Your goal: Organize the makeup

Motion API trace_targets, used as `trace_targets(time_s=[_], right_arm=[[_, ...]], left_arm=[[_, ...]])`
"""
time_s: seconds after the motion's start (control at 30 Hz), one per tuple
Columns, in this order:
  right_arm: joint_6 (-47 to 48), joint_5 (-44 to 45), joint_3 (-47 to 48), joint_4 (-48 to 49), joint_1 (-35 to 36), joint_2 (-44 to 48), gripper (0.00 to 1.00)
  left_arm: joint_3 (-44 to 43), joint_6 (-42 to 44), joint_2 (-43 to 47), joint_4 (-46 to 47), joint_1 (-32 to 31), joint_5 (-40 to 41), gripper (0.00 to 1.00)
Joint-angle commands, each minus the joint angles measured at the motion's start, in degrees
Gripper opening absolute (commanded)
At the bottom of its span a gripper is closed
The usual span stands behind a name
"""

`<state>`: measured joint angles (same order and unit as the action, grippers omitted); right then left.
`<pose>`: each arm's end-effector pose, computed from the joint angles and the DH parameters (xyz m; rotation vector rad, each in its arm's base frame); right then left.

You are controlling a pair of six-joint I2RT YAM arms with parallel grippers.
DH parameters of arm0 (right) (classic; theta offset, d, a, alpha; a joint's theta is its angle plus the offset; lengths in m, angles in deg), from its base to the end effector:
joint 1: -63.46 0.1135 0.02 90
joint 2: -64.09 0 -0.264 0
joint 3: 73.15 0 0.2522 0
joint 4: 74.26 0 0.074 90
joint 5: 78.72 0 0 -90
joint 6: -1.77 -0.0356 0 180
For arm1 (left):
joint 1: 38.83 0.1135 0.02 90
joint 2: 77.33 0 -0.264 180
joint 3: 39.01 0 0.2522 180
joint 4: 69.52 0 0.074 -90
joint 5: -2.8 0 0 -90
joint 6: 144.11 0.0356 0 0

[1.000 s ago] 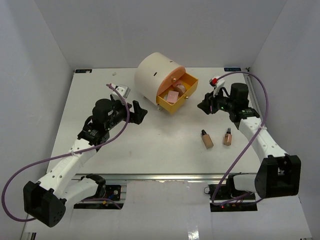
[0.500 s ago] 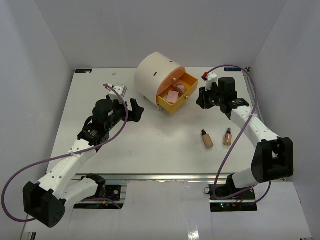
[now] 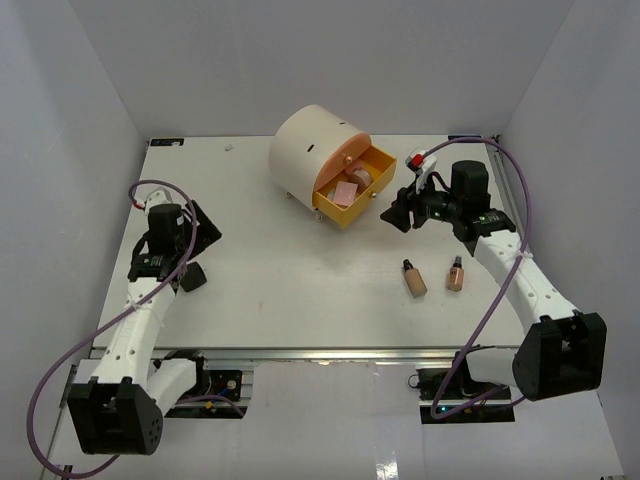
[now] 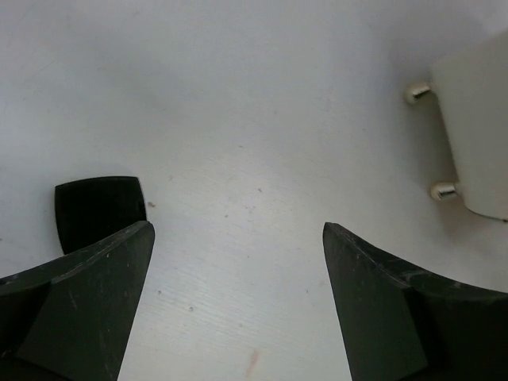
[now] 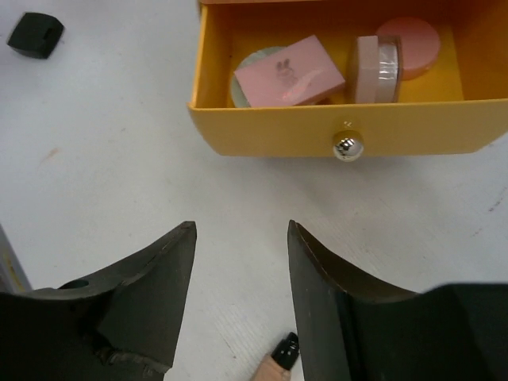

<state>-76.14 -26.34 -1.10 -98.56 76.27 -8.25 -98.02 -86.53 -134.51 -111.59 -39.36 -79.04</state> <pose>0.2731 0.0844 0.3213 -0.8232 1.7826 0.6611 0.2124 0.0031 0.2728 -0.6950 2.1595 -0.1431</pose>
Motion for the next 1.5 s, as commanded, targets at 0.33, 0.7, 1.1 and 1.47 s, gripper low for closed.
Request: trace_targets(time_s=[0.33, 0.7, 1.1, 1.47], right_arm=[[2.14, -10.69, -3.65, 0.26, -0.51, 7.39, 0.92], [1.88, -12.75, -4.07, 0.43, -0.51, 8.35, 0.93], [1.70, -12.83, -5.56, 1.22, -0.51, 8.96, 0.93], [1.91, -11.64, -6.35, 1.49, -1.04, 9.92, 0.93]], left_arm=[[-2.19, -9.01, -17.76, -12.91, 3.87, 10.43, 0.98], [-2.91, -7.12, -24.65, -12.73, 4.13, 15.04, 0.98], [-4.94, -1.77, -33.44, -6.60, 5.28, 10.32, 0.93], [0.62, 0.92, -17.54, 3.67, 5.28, -5.37, 0.13]])
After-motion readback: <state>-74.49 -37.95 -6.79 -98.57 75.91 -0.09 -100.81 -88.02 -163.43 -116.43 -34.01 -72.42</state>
